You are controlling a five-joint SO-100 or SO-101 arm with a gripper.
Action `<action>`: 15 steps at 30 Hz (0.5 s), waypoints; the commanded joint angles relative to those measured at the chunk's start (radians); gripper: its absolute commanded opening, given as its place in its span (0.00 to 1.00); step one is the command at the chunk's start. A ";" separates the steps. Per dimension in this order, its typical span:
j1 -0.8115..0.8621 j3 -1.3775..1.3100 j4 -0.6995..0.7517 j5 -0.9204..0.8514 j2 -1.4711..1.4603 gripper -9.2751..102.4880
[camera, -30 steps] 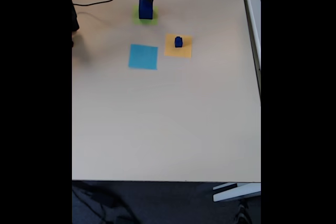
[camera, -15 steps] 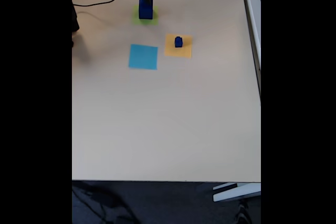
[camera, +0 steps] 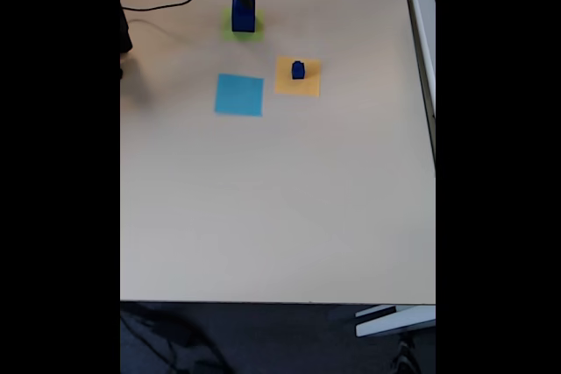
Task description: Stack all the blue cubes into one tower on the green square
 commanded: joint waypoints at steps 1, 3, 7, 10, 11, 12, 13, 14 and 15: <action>0.011 -0.006 -0.017 -0.009 0.051 0.18; 0.012 -0.006 -0.017 -0.014 0.051 0.18; 0.014 -0.008 -0.017 -0.017 0.052 0.18; 0.011 -0.012 -0.017 -0.014 0.052 0.20; 0.011 -0.015 -0.017 -0.012 0.052 0.20; 0.011 -0.018 -0.017 -0.014 0.049 0.21; 0.011 -0.021 -0.017 -0.014 0.049 0.22; 0.009 -0.025 -0.017 -0.015 0.049 0.22; 0.009 -0.028 -0.017 -0.017 0.048 0.23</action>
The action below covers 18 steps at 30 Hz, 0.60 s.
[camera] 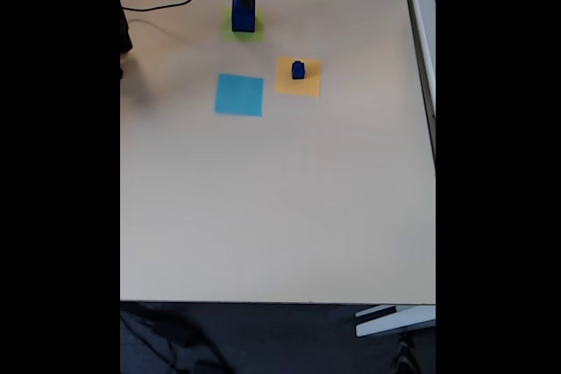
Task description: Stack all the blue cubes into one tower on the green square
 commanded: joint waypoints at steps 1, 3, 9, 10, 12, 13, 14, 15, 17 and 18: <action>0.006 -0.032 -0.017 -0.011 0.048 0.24; 0.006 -0.038 -0.017 -0.012 0.044 0.26; 0.003 -0.046 -0.017 -0.020 0.043 0.27; 0.002 -0.049 -0.017 -0.021 0.041 0.27; 0.002 -0.052 -0.017 -0.025 0.041 0.28; 0.002 -0.054 -0.017 -0.028 0.041 0.28; 0.002 -0.055 -0.017 -0.028 0.041 0.28; 0.002 -0.061 -0.015 -0.029 0.041 0.28; 0.002 -0.071 -0.011 -0.031 0.041 0.28; 0.002 -0.077 -0.006 -0.034 0.041 0.27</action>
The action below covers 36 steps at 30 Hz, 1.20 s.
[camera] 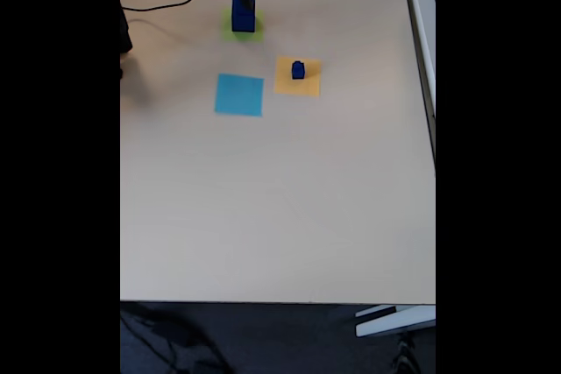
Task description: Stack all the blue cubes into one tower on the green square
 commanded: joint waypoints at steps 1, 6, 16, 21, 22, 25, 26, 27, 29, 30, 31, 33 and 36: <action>0.003 -0.078 -0.006 -0.015 0.041 0.27; 0.009 -0.089 -0.003 -0.031 0.043 0.25; 0.015 -0.081 -0.003 -0.057 0.054 0.23; 0.018 -0.074 -0.002 -0.063 0.063 0.23; 0.018 -0.074 0.000 -0.063 0.066 0.23; 0.020 -0.075 0.000 -0.064 0.067 0.23; 0.020 -0.075 0.000 -0.064 0.067 0.23; 0.020 -0.077 0.000 -0.063 0.067 0.23; 0.018 -0.080 0.000 -0.063 0.067 0.20; 0.018 -0.080 0.000 -0.061 0.067 0.19; 0.018 -0.080 0.000 -0.061 0.067 0.19; 0.018 -0.080 0.000 -0.061 0.067 0.20; 0.018 -0.078 0.000 -0.064 0.067 0.20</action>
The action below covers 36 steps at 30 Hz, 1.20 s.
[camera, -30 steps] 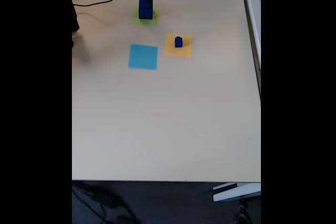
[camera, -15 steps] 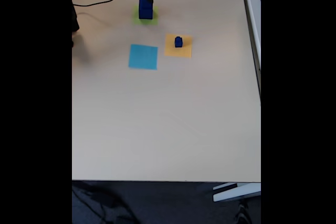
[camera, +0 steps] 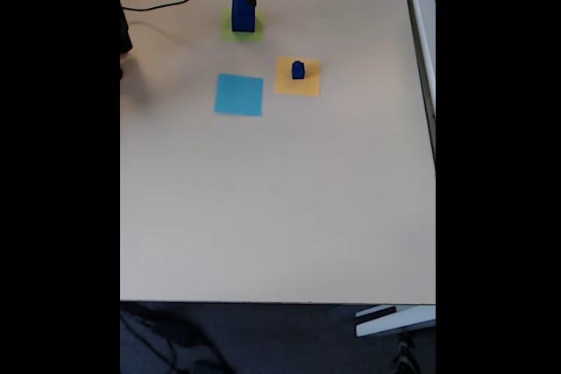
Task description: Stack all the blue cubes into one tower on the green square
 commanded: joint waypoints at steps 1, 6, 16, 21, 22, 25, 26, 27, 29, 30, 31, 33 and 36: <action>0.011 -0.054 0.000 -0.011 0.069 0.20; 0.008 -0.051 0.000 -0.009 0.069 0.21; 0.003 -0.048 0.000 -0.009 0.067 0.21; -0.002 -0.048 0.000 -0.006 0.067 0.21; -0.002 -0.048 0.000 -0.006 0.067 0.21; -0.003 -0.048 0.000 -0.006 0.067 0.21; -0.003 -0.048 0.000 -0.006 0.067 0.21; -0.003 -0.046 0.000 -0.008 0.067 0.21; -0.003 -0.046 0.000 -0.008 0.069 0.21; -0.005 -0.046 0.000 -0.006 0.069 0.21; -0.006 -0.046 0.000 -0.006 0.069 0.21; -0.008 -0.046 0.000 -0.005 0.071 0.21; -0.006 -0.048 0.000 -0.008 0.075 0.21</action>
